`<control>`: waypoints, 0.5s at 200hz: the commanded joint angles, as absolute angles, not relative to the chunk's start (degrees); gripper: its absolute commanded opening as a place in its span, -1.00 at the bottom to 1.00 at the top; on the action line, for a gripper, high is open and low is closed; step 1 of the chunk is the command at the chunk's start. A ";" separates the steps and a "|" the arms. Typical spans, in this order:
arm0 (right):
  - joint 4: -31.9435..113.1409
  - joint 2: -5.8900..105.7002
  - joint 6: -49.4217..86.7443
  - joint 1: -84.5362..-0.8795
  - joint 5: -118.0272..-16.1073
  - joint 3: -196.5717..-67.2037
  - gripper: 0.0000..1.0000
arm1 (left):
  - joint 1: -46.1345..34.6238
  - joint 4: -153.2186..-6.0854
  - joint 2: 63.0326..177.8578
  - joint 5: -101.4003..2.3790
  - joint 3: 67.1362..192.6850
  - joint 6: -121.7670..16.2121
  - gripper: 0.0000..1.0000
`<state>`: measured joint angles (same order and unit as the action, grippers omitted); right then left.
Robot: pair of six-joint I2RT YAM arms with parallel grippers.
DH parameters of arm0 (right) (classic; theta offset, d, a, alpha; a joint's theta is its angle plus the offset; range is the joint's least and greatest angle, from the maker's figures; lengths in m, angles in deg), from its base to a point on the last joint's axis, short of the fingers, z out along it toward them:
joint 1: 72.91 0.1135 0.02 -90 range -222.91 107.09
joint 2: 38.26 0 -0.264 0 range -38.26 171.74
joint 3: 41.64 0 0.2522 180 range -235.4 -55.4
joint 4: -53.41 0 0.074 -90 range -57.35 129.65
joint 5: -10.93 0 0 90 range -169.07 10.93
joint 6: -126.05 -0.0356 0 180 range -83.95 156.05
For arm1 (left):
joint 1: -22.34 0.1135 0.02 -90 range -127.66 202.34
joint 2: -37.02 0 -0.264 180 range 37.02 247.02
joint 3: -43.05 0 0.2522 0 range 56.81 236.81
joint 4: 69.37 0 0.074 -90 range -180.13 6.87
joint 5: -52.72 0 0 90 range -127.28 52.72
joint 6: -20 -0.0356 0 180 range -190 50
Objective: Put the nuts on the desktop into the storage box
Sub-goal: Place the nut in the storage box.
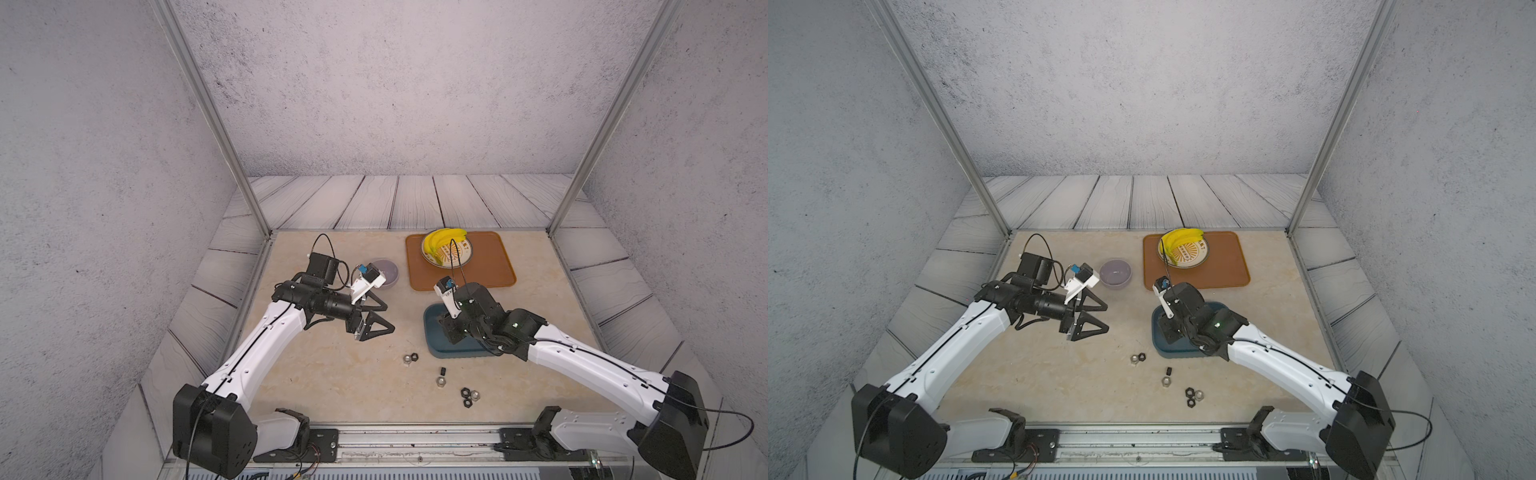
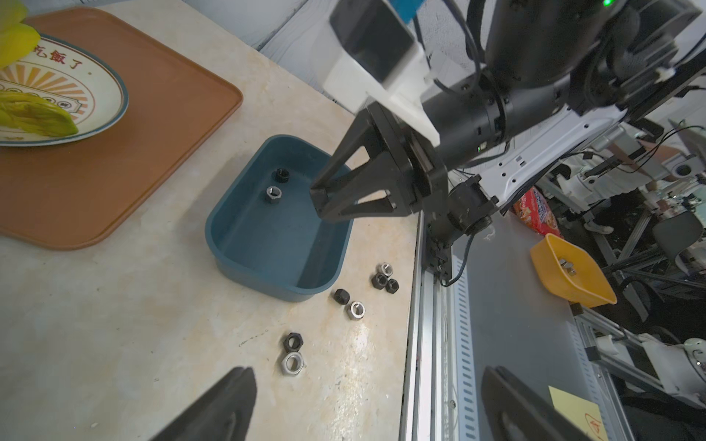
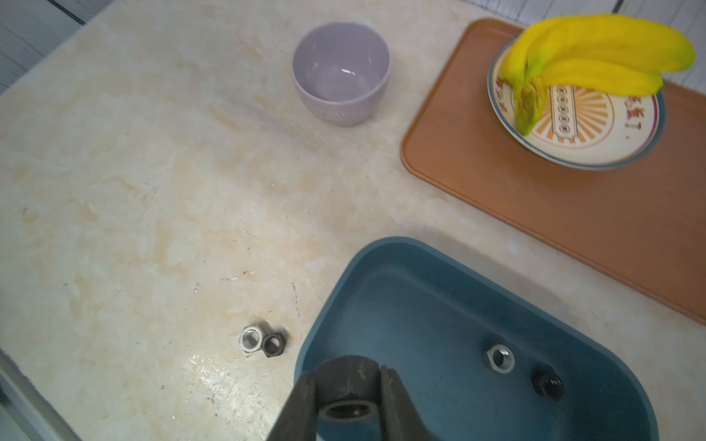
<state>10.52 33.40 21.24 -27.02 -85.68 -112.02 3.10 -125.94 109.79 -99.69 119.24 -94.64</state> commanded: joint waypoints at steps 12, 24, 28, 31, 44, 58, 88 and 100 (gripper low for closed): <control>0.80 38.32 15.75 -30.45 -85.31 -115.95 -0.85 | 3.72 -129.19 107.95 -97.15 117.96 -100.73 0.97; -0.45 40.48 15.29 -31.44 -84.68 -117.01 -0.85 | 3.80 -129.53 107.86 -96.63 117.86 -101.16 0.97; -0.80 41.11 15.18 -31.64 -84.65 -117.32 -0.85 | 3.88 -129.57 107.83 -96.47 117.82 -101.34 0.97; -1.03 41.67 15.06 -31.92 -84.61 -117.60 -0.85 | 3.89 -129.58 107.74 -96.38 117.80 -101.30 0.97; -1.81 43.94 15.04 -32.59 -85.52 -118.30 -0.85 | 3.97 -129.65 107.60 -96.27 117.51 -101.56 0.97; -2.19 46.35 14.89 -33.07 -87.11 -118.50 -0.85 | 3.97 -129.69 107.50 -96.21 117.27 -101.73 0.97; -1.61 50.88 13.79 -35.44 -87.67 -118.24 -0.85 | 4.07 -129.64 107.33 -96.19 116.65 -101.81 0.97; -1.00 52.43 13.65 -36.30 -87.58 -118.25 -0.85 | 4.13 -129.75 107.29 -96.17 116.71 -101.89 0.97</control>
<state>-0.12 50.08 15.23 -34.63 -85.79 -117.59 3.60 -128.50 108.35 -96.18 117.23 -100.65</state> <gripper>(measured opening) 0.283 0.984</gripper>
